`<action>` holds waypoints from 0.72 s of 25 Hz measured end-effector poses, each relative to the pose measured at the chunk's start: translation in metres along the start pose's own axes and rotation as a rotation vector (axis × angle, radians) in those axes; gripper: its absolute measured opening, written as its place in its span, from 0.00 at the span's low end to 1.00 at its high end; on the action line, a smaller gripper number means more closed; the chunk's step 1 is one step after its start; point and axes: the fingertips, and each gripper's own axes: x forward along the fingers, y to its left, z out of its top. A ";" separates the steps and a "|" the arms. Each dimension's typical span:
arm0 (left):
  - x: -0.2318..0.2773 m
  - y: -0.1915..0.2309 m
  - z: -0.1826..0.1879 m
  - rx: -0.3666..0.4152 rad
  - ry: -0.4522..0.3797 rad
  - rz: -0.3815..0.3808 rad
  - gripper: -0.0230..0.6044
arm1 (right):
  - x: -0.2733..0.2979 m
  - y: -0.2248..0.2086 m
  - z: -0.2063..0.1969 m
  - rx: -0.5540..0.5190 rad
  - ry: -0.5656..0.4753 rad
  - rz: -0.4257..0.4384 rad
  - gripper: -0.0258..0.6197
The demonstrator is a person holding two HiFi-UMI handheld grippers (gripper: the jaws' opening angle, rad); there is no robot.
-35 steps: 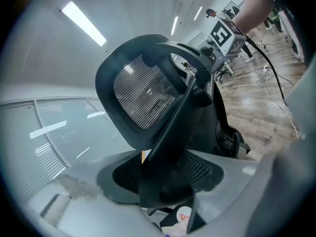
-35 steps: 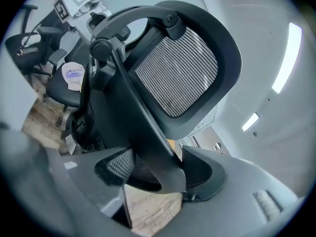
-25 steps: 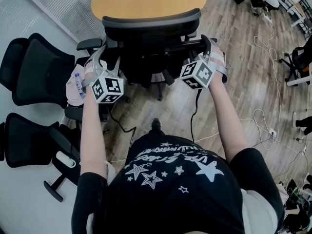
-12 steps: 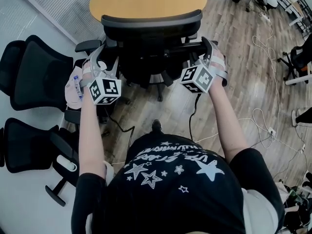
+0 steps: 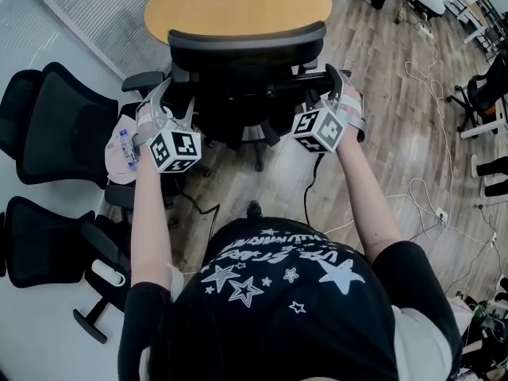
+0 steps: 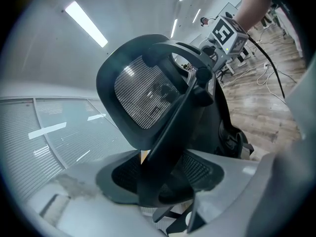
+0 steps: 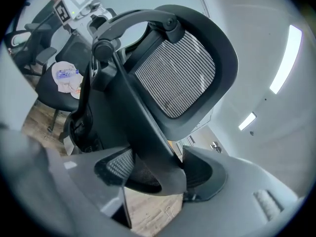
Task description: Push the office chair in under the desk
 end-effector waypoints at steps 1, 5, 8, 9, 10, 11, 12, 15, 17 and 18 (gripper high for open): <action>0.000 0.000 0.000 -0.002 0.003 0.004 0.46 | 0.000 0.001 0.000 0.010 0.001 0.010 0.51; 0.000 0.000 -0.001 -0.023 0.035 0.008 0.47 | -0.005 0.002 0.005 0.040 -0.004 0.042 0.54; -0.003 0.003 0.001 -0.113 0.041 0.022 0.50 | -0.011 0.006 0.008 0.027 -0.014 0.035 0.54; -0.005 0.004 0.002 -0.145 0.039 0.028 0.52 | -0.013 0.007 0.009 0.025 -0.016 0.031 0.54; -0.007 0.004 0.003 -0.165 0.038 0.033 0.53 | -0.015 0.007 0.009 0.024 -0.017 0.027 0.54; -0.009 0.004 0.003 -0.172 0.039 0.035 0.54 | -0.017 0.007 0.009 0.025 -0.018 0.023 0.54; -0.010 0.003 0.004 -0.170 0.040 0.036 0.55 | -0.019 0.007 0.009 0.027 -0.019 0.019 0.54; -0.015 0.000 0.003 -0.146 0.037 0.037 0.57 | -0.026 0.007 0.008 0.035 -0.027 0.011 0.54; -0.021 0.003 0.008 -0.154 0.031 0.053 0.57 | -0.031 0.006 0.009 0.044 -0.037 0.003 0.54; -0.026 0.006 0.012 -0.164 0.030 0.063 0.57 | -0.034 0.004 0.010 0.050 -0.043 0.000 0.54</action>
